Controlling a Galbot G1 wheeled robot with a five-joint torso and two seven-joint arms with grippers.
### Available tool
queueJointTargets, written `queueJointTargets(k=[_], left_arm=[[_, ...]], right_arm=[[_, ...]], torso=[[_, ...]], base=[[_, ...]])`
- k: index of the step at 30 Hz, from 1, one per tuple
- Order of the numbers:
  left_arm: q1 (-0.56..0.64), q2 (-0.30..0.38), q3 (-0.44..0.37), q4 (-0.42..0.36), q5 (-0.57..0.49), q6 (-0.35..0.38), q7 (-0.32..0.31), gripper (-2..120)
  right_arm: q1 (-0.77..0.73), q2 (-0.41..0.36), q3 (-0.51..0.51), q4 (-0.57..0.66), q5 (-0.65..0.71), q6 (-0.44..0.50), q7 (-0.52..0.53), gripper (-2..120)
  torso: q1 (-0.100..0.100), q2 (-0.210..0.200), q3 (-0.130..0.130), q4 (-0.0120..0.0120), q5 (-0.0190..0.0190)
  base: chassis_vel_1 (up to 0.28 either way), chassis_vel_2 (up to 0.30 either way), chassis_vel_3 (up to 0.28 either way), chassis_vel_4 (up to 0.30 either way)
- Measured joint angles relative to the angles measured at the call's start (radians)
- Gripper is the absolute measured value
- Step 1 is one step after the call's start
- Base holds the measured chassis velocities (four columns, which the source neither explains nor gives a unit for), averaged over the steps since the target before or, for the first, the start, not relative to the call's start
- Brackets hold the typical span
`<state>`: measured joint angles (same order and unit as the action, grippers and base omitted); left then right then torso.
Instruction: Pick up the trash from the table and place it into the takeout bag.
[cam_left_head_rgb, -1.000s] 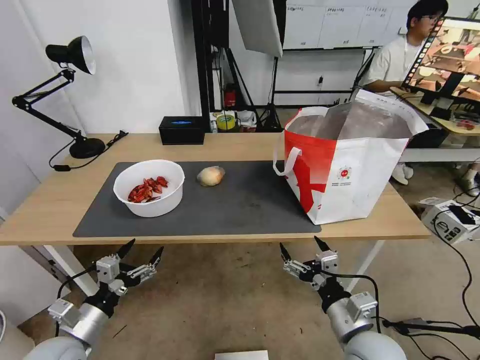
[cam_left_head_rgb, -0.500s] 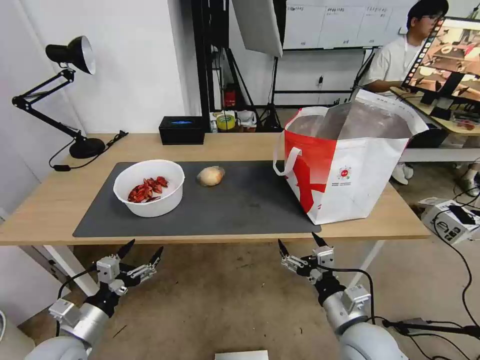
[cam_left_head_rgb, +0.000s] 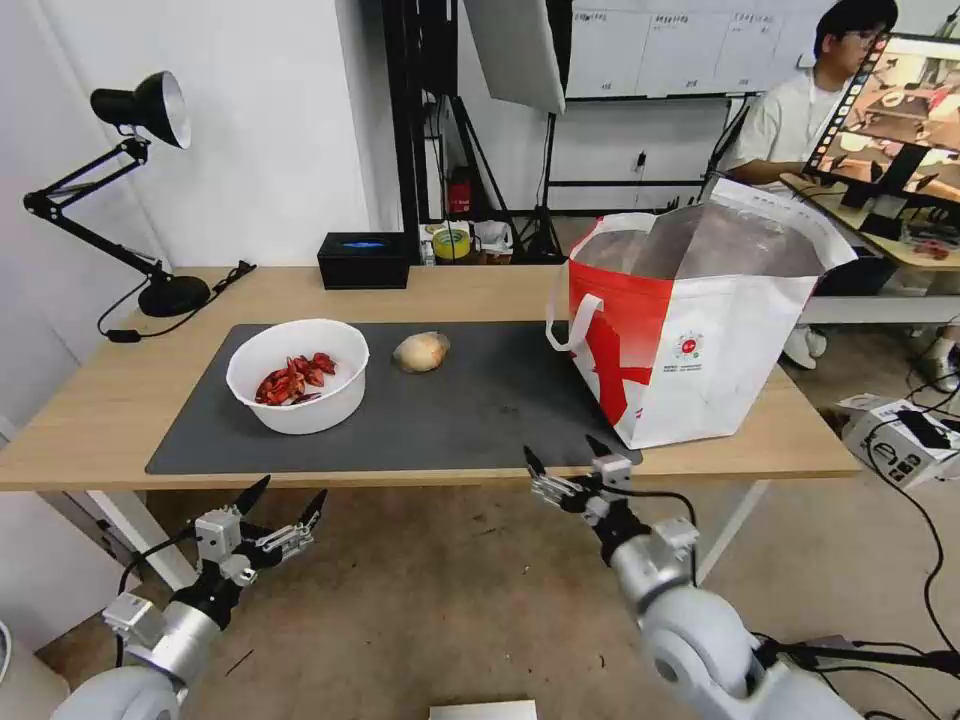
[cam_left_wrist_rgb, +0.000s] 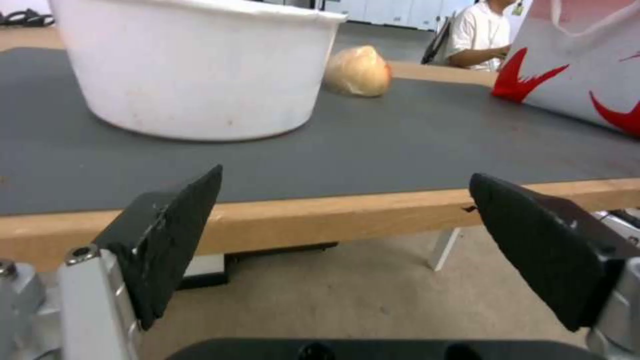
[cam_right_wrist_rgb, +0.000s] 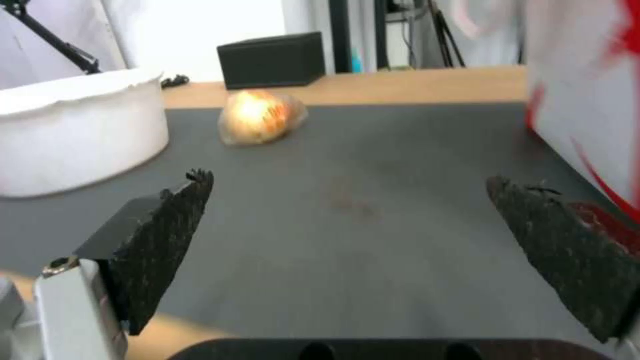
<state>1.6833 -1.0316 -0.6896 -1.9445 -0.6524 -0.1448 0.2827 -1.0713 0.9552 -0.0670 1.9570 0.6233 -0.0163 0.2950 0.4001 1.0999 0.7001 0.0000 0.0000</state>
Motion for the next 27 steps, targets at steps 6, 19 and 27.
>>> queueJointTargets(k=[6,19,27], left_arm=[[-0.013,-0.004,0.005,0.015,0.008,0.000,-0.001,100],[0.002,-0.022,-0.014,0.019,0.009,-0.015,-0.003,100],[0.003,-0.022,-0.014,0.016,0.009,-0.016,-0.003,100]], right_arm=[[0.235,0.054,-0.119,-0.123,0.069,-0.027,0.018,100],[0.619,0.225,-0.285,-0.392,0.210,-0.095,0.027,100],[0.750,0.328,-0.328,-0.598,0.275,-0.139,-0.002,100]], torso=[[0.000,0.000,0.000,0.0001,-0.0003],[0.000,0.000,0.000,0.0002,-0.0002],[0.000,0.000,0.000,0.0000,-0.0001]], base=[[0.000,0.000,0.000,0.000],[0.000,0.000,0.000,0.000],[0.000,0.000,0.000,0.000]])
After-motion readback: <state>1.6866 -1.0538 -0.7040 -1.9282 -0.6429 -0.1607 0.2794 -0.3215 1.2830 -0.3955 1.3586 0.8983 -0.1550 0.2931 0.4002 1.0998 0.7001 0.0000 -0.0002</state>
